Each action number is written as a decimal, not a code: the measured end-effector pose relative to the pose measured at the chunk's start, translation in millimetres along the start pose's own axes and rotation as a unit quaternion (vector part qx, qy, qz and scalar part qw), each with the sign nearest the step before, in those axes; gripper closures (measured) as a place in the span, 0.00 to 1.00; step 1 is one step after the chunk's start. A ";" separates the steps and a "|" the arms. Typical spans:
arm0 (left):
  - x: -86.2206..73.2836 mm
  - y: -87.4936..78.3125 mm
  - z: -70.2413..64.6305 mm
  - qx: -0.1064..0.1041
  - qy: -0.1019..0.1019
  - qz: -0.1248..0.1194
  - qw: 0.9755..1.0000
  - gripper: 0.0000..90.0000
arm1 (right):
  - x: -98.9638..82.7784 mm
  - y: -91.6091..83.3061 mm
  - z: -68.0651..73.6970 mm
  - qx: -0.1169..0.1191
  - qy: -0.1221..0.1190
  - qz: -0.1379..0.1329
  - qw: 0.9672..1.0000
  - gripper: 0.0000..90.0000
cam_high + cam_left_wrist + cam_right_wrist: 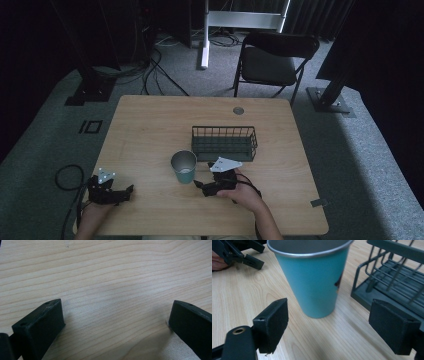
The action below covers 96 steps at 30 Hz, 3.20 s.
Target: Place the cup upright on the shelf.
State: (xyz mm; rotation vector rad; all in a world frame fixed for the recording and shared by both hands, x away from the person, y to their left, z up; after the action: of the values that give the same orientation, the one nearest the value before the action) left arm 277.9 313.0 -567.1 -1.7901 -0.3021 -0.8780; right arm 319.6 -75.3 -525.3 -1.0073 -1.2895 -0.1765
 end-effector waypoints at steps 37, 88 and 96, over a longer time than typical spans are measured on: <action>0.0 0.0 0.1 0.000 0.000 0.000 1.000 0.01 | 18.3 49.8 24.1 0.022 0.003 -0.023 0.999 0.16; 0.1 -0.1 0.2 -0.001 0.000 0.000 1.000 0.01 | 94.6 -3.9 3.2 -0.025 0.048 -0.114 0.992 0.19; 0.0 0.0 0.1 -0.001 0.000 0.000 1.000 0.01 | 99.5 -17.0 -20.0 -0.062 0.062 -0.128 0.988 0.19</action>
State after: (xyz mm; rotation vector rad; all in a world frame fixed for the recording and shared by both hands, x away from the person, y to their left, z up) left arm 278.0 313.1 -567.1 -1.7912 -0.3020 -0.8789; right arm 355.8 -58.6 -430.5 -0.9177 -1.3036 -0.5150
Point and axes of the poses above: each handheld gripper's, and its own axes: y roughly forward along the jaws, x roughly out of its top, z roughly to its left, the point moved 1 cm from there along y, roughly forward along the jaws, and after that the axes turned 13 degrees about -x, right-handed, at the moved point
